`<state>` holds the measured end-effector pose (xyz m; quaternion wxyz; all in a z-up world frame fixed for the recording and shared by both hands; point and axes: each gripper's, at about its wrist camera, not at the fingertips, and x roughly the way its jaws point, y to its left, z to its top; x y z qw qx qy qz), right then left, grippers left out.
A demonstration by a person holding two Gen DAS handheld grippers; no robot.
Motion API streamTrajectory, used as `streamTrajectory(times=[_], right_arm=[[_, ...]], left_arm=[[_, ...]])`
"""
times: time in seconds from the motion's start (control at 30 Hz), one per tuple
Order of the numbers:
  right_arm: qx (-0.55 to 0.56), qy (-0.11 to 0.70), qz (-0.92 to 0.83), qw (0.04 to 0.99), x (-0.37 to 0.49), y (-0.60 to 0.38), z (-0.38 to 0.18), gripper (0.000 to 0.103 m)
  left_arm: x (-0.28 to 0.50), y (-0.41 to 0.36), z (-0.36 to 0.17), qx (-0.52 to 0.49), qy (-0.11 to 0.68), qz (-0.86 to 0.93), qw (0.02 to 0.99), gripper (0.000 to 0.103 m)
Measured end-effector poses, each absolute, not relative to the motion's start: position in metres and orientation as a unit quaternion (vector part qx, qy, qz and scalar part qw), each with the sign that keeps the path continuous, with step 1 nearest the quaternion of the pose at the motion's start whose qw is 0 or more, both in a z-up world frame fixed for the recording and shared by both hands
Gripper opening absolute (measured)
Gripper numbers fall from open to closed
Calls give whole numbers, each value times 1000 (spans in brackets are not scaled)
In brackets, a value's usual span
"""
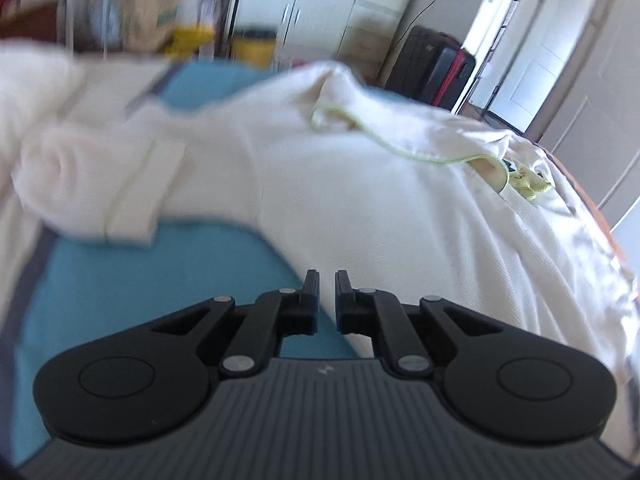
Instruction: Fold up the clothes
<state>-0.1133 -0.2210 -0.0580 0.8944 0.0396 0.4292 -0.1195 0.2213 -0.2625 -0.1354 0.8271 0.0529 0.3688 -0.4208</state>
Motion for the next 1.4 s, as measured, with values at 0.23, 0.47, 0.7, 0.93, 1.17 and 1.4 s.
streamTrajectory(times=[0.23,0.47,0.7,0.93,1.17,1.4], right_arm=[[194,331,-194,903,-100,-370,2,58],[335,331,-179,864,-3,-505,-26,58],[380,381,-225,812,74,-598,-91,69],[255,341,-184,886,129,-618,-78,11],[284,303,-214,884,208,-691,-27,51],[425,236,-251,837,157,-703,-37,63]], left_arm=[[238,-280,-117,26,345,-458,819,24],[316,-345,-105,31,324,-461,826,49],[398,-419,-142,38,379,-435,816,59],[440,-447,-145,-6,431,-470,771,7],[477,-485,-107,11,342,-408,846,13],[474,-478,-118,-48,355,-410,839,51]])
